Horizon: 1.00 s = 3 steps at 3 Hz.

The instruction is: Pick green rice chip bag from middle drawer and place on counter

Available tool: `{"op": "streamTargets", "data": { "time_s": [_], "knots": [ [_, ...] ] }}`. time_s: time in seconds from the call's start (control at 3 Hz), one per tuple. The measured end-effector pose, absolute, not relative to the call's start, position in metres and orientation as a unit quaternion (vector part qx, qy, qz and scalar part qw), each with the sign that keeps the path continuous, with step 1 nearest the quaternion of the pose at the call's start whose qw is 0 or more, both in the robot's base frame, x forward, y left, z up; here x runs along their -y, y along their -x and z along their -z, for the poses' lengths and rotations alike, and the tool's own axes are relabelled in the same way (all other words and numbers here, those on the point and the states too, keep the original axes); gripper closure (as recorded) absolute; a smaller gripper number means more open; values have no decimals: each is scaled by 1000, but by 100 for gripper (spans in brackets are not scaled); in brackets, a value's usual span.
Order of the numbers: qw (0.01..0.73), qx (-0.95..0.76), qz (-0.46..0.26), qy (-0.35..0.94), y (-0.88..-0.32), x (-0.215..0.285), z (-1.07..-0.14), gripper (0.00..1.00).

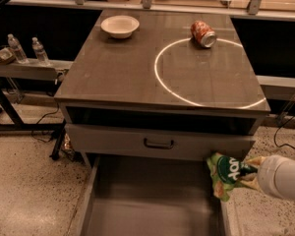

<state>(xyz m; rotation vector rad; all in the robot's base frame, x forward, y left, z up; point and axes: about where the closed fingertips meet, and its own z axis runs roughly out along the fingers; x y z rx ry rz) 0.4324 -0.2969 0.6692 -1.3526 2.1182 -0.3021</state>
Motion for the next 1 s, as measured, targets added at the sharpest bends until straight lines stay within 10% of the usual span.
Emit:
{"op": "streamTargets", "data": {
  "time_s": [1.0],
  "knots": [
    [284, -773, 266, 502, -445, 351, -805, 100]
  ]
}}
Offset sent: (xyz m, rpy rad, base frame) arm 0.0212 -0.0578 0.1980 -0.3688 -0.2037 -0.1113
